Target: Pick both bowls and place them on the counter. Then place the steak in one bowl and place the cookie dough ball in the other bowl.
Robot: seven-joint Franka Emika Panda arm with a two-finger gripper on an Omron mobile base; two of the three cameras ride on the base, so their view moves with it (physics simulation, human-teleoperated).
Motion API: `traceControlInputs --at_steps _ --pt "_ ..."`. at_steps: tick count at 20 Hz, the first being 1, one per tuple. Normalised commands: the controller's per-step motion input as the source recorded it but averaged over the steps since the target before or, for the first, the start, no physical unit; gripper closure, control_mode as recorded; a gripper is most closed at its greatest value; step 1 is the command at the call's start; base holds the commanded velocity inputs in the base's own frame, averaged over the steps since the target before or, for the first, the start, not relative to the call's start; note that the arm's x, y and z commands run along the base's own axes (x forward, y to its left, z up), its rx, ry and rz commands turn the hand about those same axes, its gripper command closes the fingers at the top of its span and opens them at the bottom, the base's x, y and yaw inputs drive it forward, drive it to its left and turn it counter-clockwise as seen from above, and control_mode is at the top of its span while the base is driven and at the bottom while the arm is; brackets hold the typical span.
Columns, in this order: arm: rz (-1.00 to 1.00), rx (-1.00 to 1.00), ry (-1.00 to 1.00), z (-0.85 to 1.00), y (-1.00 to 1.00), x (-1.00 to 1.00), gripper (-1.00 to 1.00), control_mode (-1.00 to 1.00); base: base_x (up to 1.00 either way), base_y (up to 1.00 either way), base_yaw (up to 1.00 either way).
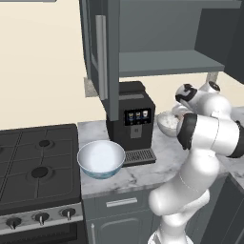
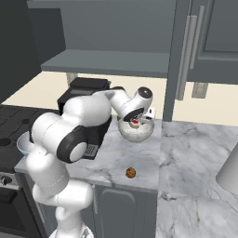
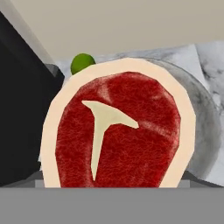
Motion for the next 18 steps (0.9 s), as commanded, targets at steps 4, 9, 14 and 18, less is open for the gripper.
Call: traceControlInputs --at_steps 4,9,14,18 --pt "0.01 0.00 0.05 -0.20 0.00 0.20 1.00 -1.00 0.00 0.00 0.00" --pt "0.01 0.00 0.04 -0.11 0.00 0.26 1.00 -1.00 0.00 0.00 0.00" --pt "0.00 0.00 0.06 -0.13 0.00 0.20 1.00 -1.00 0.00 0.00 0.00" --pt "0.00 0.00 0.05 -0.22 0.00 0.18 1.00 -1.00 0.00 0.00 0.00"
